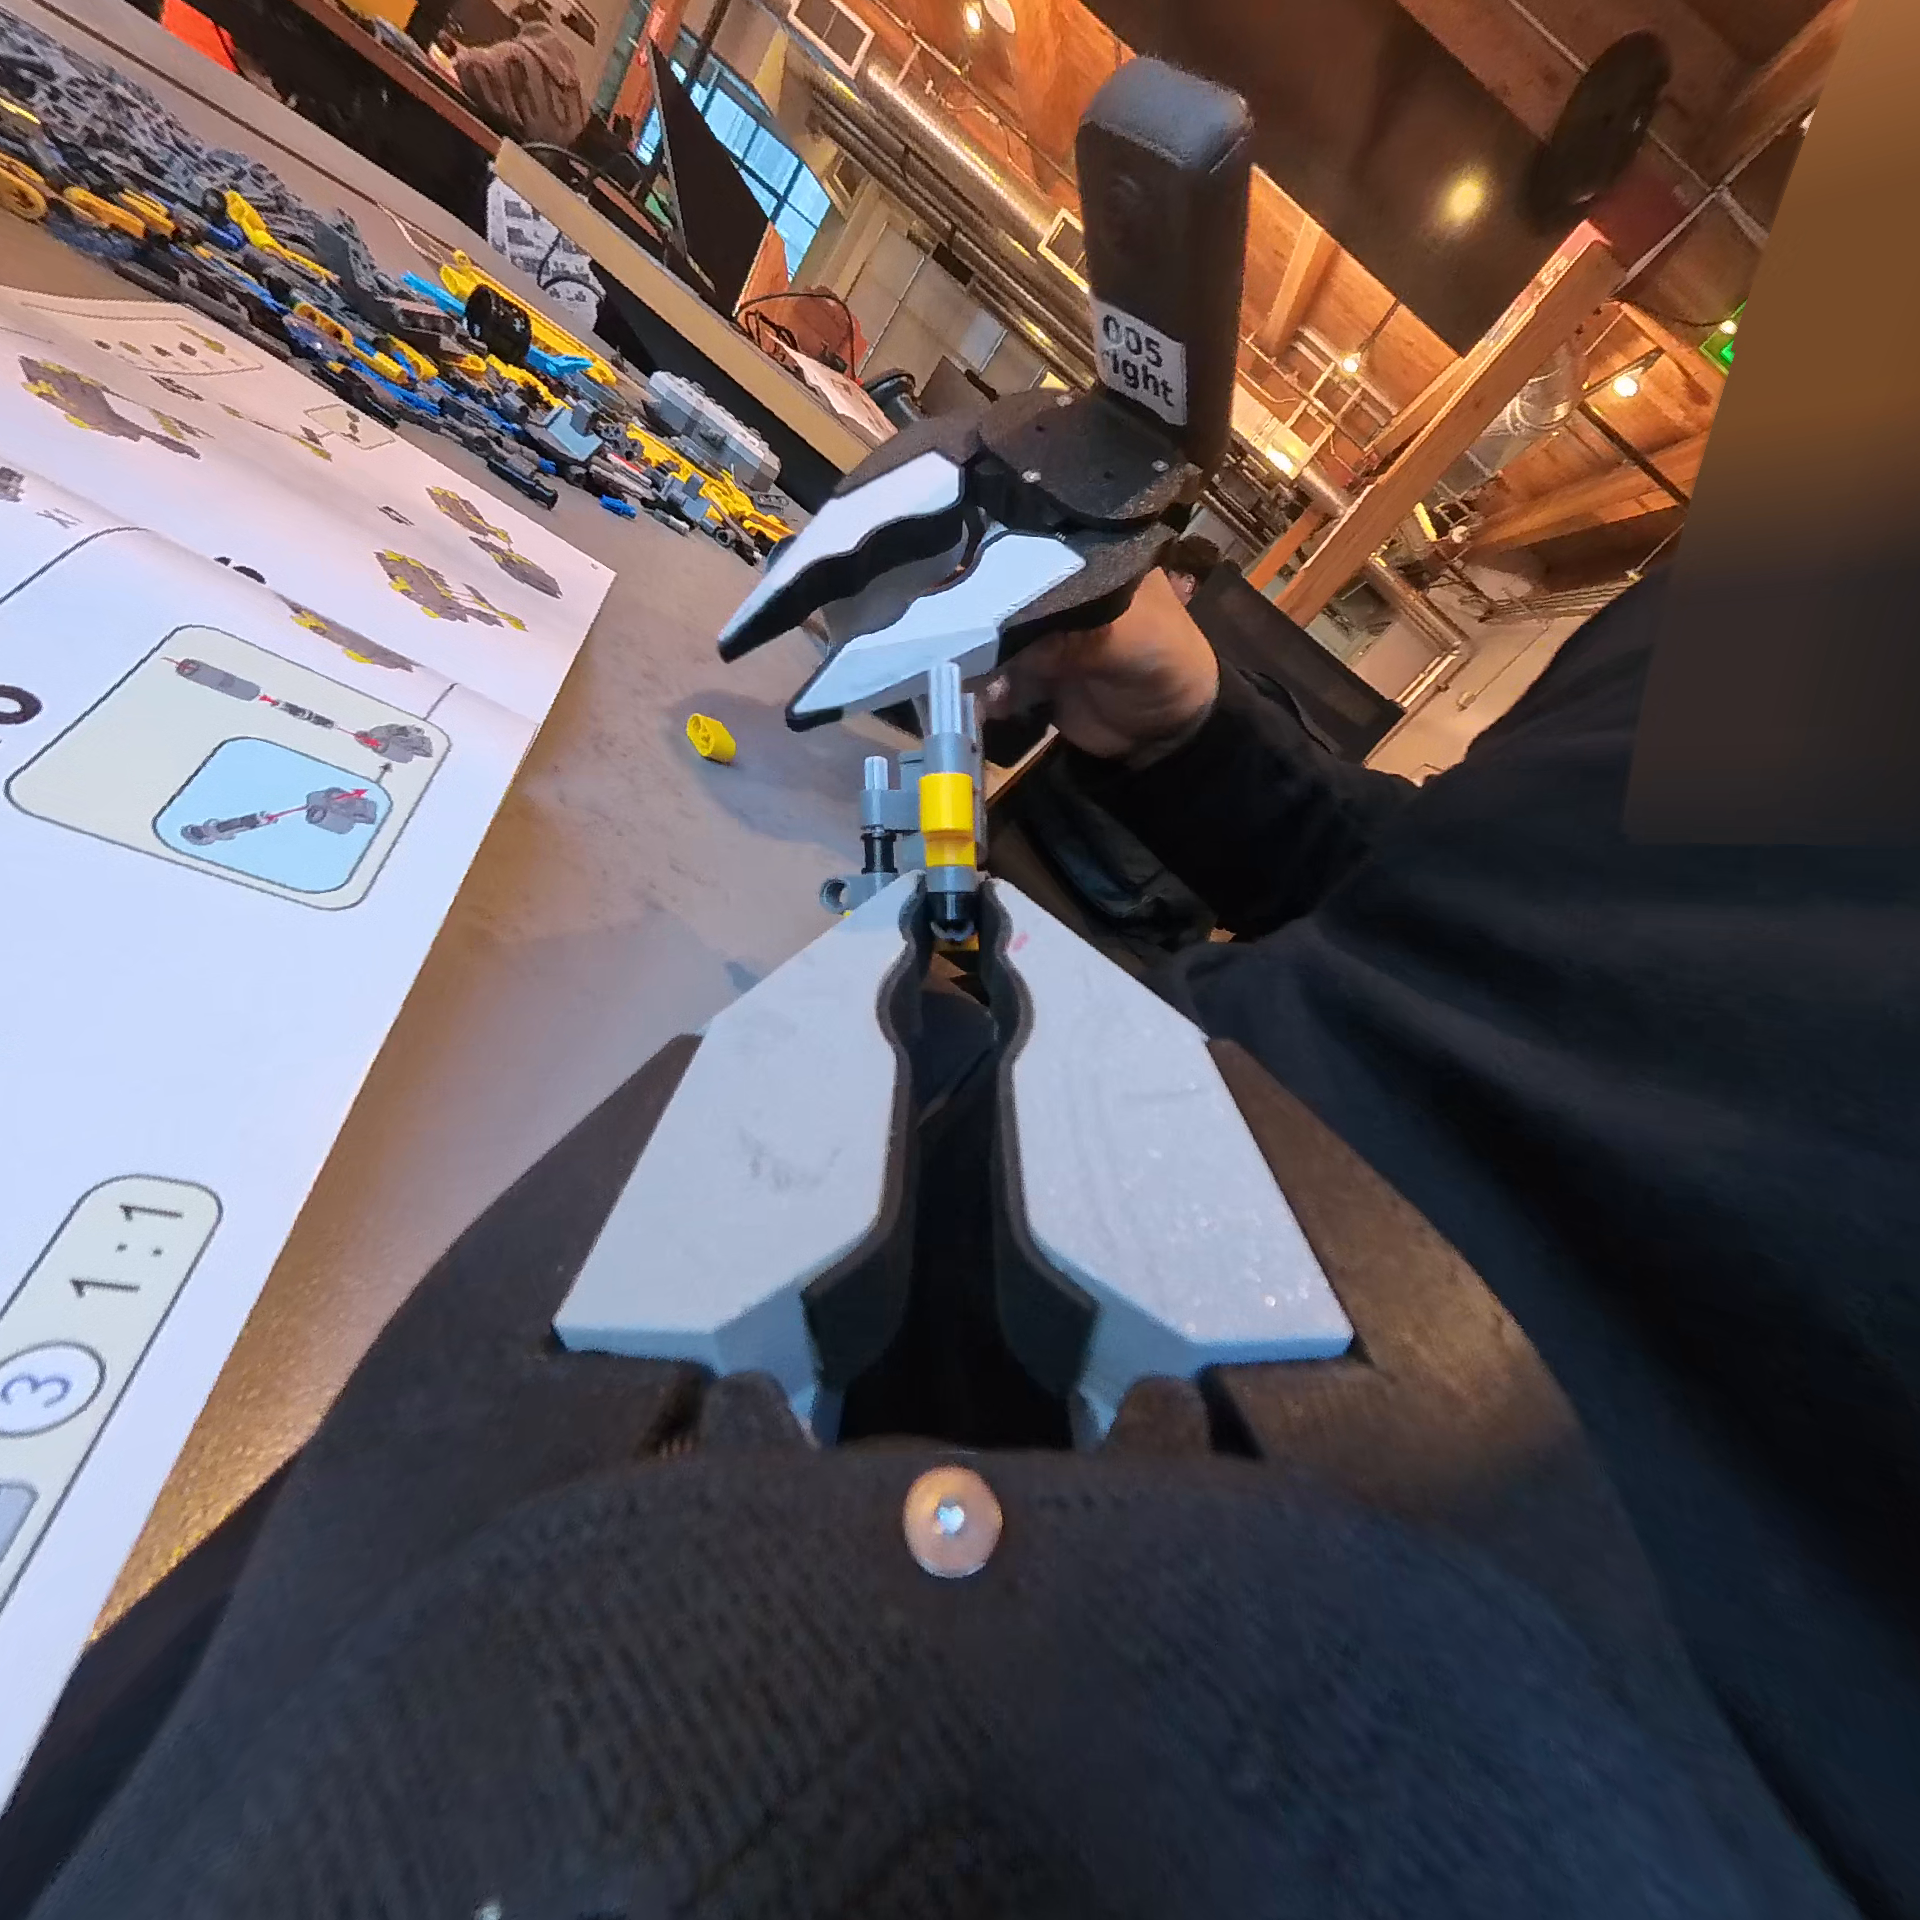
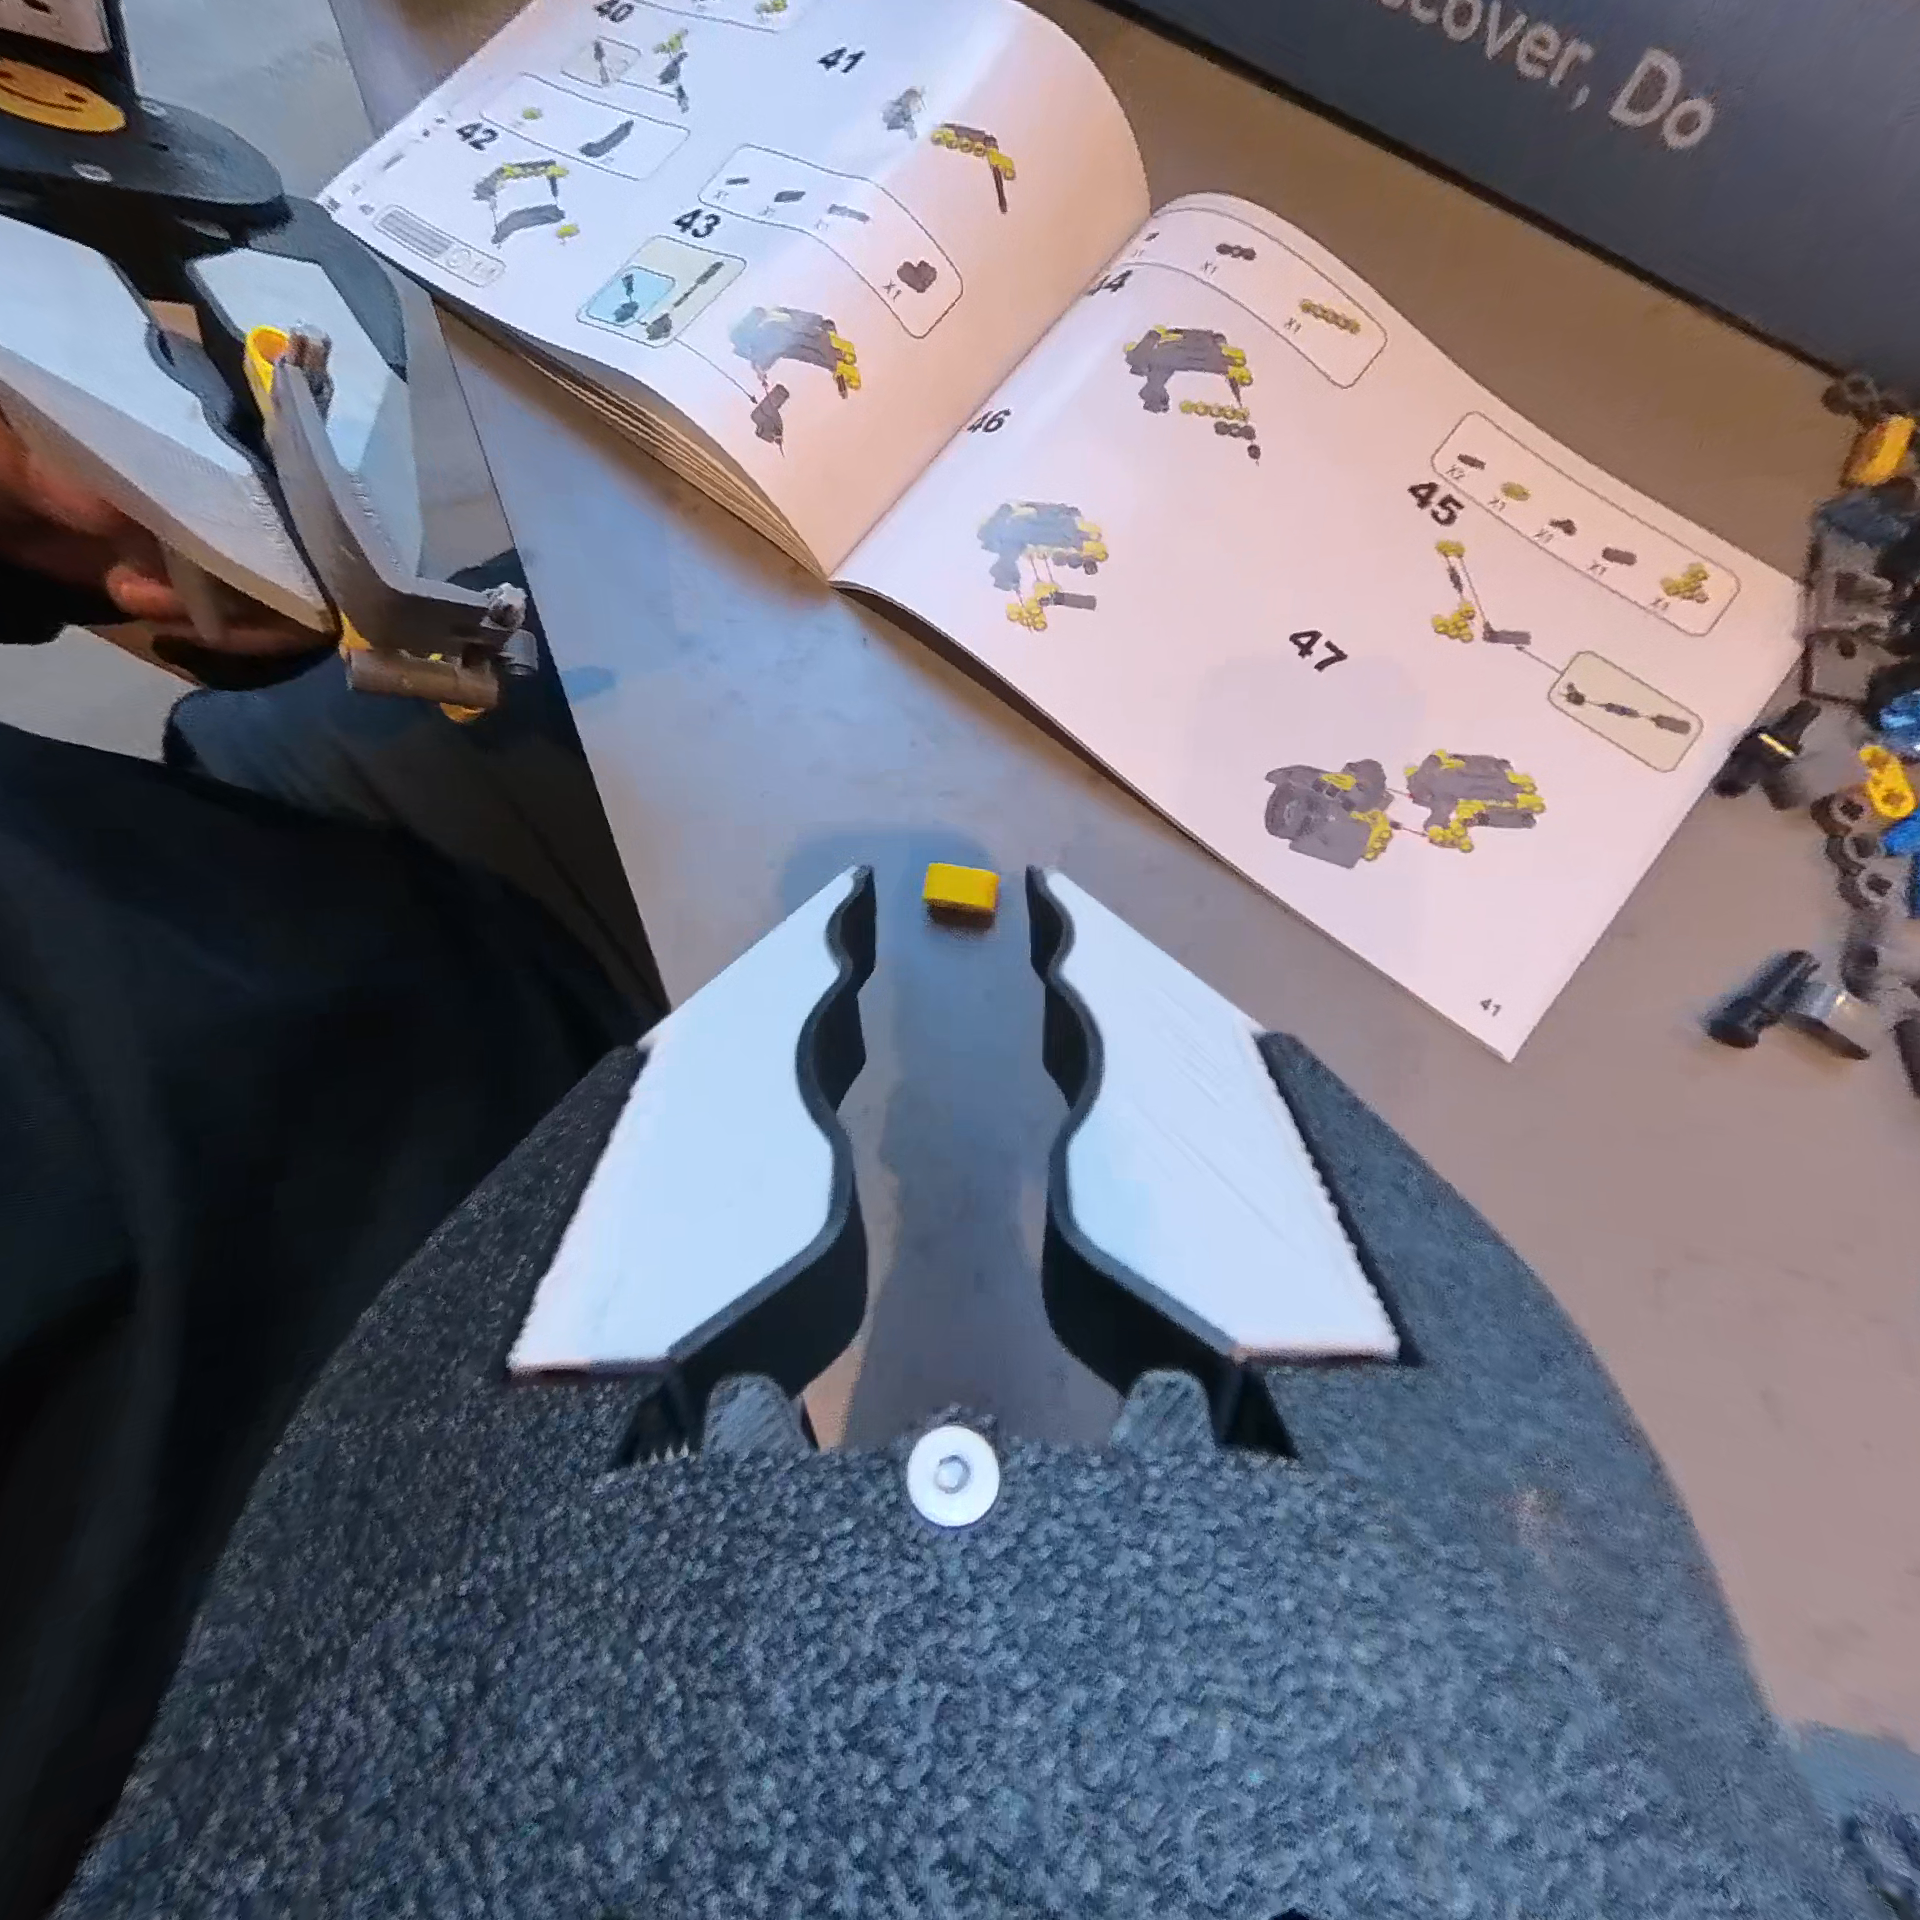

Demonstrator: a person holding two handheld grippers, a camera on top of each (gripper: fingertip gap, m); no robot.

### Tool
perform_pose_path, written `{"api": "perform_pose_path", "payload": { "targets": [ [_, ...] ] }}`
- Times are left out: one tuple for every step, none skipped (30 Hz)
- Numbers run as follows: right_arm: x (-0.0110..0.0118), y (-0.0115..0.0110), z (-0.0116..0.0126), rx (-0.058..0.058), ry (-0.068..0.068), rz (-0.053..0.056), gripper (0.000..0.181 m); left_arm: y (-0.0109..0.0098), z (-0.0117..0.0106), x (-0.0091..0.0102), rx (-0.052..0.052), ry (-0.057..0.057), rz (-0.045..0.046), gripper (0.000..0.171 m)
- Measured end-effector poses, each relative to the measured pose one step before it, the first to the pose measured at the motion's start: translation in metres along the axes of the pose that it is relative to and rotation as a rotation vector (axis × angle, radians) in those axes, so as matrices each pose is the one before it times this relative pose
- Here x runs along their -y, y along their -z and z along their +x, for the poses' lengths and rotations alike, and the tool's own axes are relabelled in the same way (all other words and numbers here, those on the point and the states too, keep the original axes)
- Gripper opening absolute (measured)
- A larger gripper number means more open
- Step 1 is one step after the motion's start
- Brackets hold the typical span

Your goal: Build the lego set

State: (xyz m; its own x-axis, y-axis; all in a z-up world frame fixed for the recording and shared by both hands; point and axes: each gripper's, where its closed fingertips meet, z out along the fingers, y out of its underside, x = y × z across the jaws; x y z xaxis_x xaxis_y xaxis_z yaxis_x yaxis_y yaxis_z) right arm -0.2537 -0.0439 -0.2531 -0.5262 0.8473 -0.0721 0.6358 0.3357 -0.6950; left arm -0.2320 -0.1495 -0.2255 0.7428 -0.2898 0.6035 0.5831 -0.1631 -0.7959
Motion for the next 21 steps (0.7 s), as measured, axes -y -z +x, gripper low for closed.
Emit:
{"api": "perform_pose_path", "payload": {
  "targets": [
    [0.00017, 0.0001, -0.00098, 0.0052, -0.0013, 0.0021, 0.029, 0.00001, -0.00039, -0.00009, 0.0021, 0.0029, -0.00047, 0.006],
    [0.00017, 0.00012, -0.00056, -0.0003, 0.0034, 0.0015, 0.029, 0.00006, -0.00011, -0.00007, 0.0009, 0.0023, -0.00037, 0.006],
    [-0.00014, 0.00011, 0.0002, -0.0034, 0.0037, -0.0018, 0.029, 0.00005, -0.00003, -0.00004, 0.0001, 0.0017, -0.00012, 0.006],
    [-0.00006, 0.00007, 0.00069, -0.0049, 0.0018, -0.0019, 0.03, -0.00008, -0.00001, -0.00013, 0.0, 0.0026, -0.00099, 0.006],
    [0.0001, -0.00007, 0.00108, -0.0058, -0.0009, -0.0002, 0.03, 0.0, 0.0, -0.00037, -0.0009, 0.0046, -0.00147, 0.006],
    [0.00031, -0.00001, 0.00138, -0.007, -0.0024, 0.0016, 0.03, -0.00002, -0.00008, -0.00015, -0.0013, 0.0057, -0.00018, 0.006],
    [0.00026, -0.00007, 0.00137, -0.0072, -0.0043, 0.0019, 0.03, -0.00007, -0.00011, -0.00004, -0.0005, 0.0067, 0.00056, 0.006],
    [-0.00031, -0.0003, 0.00105, -0.0047, -0.0084, -0.0017, 0.03, -0.00005, -0.00034, -0.00012, 0.0007, 0.0074, -0.00059, 0.006],
    [-0.00114, -0.00046, 0.00071, -0.0011, -0.0116, -0.0067, 0.03, -0.00014, -0.00034, -0.00027, 0.0003, 0.0075, -0.002, 0.006],
    [-0.00169, -0.00091, 0.00029, 0.0018, -0.0114, -0.0092, 0.03, -0.00005, -0.00014, -0.00022, -0.0006, 0.0071, -0.00209, 0.006],
    [-0.00159, -0.00093, 0.00023, 0.0011, -0.0091, -0.0077, 0.03, -0.00006, 0.00011, -0.00027, -0.002, 0.0056, -0.00146, 0.006],
    [-0.0012, -0.00106, 0.00051, -0.0022, -0.0073, -0.0057, 0.03, -0.00014, 0.00013, -0.00018, -0.0021, 0.0038, -0.00093, 0.006],
    [-0.00097, -0.0008, 0.00024, -0.0012, -0.0056, -0.0044, 0.03, -0.00002, 0.00004, -0.00017, -0.0011, 0.0031, -0.00132, 0.006],
    [-0.0007, -0.00088, -0.00029, 0.0012, -0.0039, -0.0031, 0.03, 0.00001, -0.00013, -0.00036, -0.0007, 0.0033, -0.00157, 0.006],
    [-0.00036, -0.0006, -0.00024, -0.0001, -0.0006, -0.0015, 0.031, 0.00006, -0.00015, -0.00033, -0.0005, 0.0043, -0.00181, 0.006],
    [-0.0004, -0.00056, 0.00048, -0.0043, 0.0019, -0.0013, 0.031, -0.00005, -0.00026, -0.00034, -0.0006, 0.0039, -0.00155, 0.006],
    [-0.00045, -0.0007, 0.00055, -0.0047, 0.0019, -0.0025, 0.031, 0.00003, -0.00019, -0.00026, -0.0007, 0.0034, -0.00138, 0.006],
    [-0.00039, -0.0006, 0.00026, -0.0018, 0.0004, -0.0026, 0.032, 0.00002, -0.0003, -0.00037, -0.0007, 0.0037, -0.0011, 0.006],
    [-0.00025, -0.00078, -0.00016, 0.0015, -0.001, -0.0014, 0.032, 0.00016, -0.00003, -0.00028, -0.0024, 0.0039, -0.0013, 0.006],
    [-0.00016, -0.00084, 0.00006, 0.0008, -0.0018, -0.0015, 0.033, 0.00008, 0.00006, -0.00027, -0.0027, 0.0035, -0.00076, 0.006],
    [-0.00031, -0.00079, 0.00053, -0.0018, -0.0009, -0.0031, 0.033, 0.00011, -0.00011, -0.00008, -0.0011, 0.003, 0.00018, 0.006]
  ]
}}
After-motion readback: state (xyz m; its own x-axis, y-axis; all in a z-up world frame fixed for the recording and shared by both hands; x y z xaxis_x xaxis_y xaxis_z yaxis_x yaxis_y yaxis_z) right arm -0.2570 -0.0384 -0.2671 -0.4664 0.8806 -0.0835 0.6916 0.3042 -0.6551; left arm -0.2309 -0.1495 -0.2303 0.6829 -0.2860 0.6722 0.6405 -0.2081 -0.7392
